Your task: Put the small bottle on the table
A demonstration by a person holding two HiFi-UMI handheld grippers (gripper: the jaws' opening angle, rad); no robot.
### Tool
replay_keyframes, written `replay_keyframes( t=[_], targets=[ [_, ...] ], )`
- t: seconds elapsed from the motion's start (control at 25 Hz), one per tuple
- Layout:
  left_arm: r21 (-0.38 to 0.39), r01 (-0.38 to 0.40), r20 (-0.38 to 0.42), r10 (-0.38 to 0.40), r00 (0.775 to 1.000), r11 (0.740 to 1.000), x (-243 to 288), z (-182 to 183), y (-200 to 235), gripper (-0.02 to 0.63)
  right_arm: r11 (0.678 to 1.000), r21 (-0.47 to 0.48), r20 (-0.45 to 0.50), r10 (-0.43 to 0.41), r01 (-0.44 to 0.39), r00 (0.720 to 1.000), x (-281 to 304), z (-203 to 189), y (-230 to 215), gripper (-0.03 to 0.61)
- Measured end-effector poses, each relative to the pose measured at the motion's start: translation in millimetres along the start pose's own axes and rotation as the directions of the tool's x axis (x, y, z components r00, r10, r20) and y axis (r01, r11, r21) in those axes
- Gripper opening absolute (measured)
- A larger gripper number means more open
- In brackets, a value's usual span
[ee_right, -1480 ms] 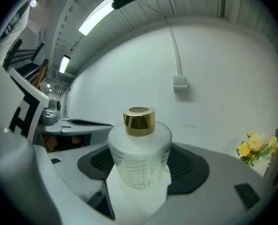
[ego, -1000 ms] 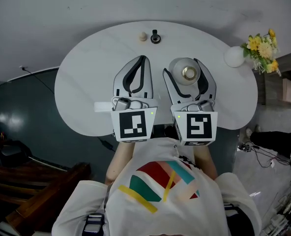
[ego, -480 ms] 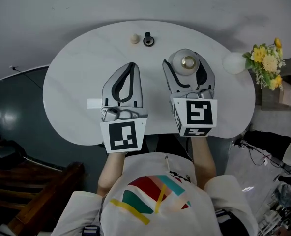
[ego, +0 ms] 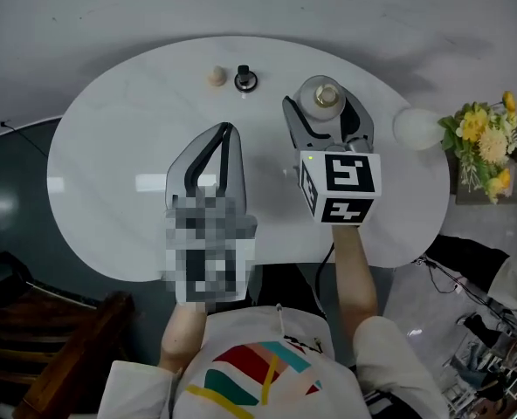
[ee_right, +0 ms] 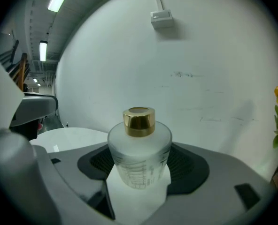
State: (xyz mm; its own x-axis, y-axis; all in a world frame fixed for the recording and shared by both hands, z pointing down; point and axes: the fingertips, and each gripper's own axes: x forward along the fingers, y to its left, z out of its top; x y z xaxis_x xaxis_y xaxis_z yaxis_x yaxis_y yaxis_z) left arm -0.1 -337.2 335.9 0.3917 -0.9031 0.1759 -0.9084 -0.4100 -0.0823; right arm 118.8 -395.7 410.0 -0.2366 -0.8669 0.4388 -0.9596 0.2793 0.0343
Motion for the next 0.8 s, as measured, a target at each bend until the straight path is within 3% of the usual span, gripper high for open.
replay_keyframes(
  t=[0.16,0.32,0.8],
  targets=[
    [-0.006,-0.007,-0.038,0.007,0.999,1.000,9,-16,0,0.017,1.000,0.007,-0.047,0.003,-0.003,0.999,26,-16,-10,0.333],
    [0.060,0.014,-0.087,-0.009,0.996,0.998,15,-34,-7,0.017,1.000,0.019,-0.113,0.002,0.000,0.994,48,-36,-16,0.333],
    [-0.027,0.019,-0.186,-0.024,0.982,0.999,19,-93,-17,0.017,0.998,0.054,-0.215,0.003,0.009,0.977,92,-82,-28,0.333]
  ],
)
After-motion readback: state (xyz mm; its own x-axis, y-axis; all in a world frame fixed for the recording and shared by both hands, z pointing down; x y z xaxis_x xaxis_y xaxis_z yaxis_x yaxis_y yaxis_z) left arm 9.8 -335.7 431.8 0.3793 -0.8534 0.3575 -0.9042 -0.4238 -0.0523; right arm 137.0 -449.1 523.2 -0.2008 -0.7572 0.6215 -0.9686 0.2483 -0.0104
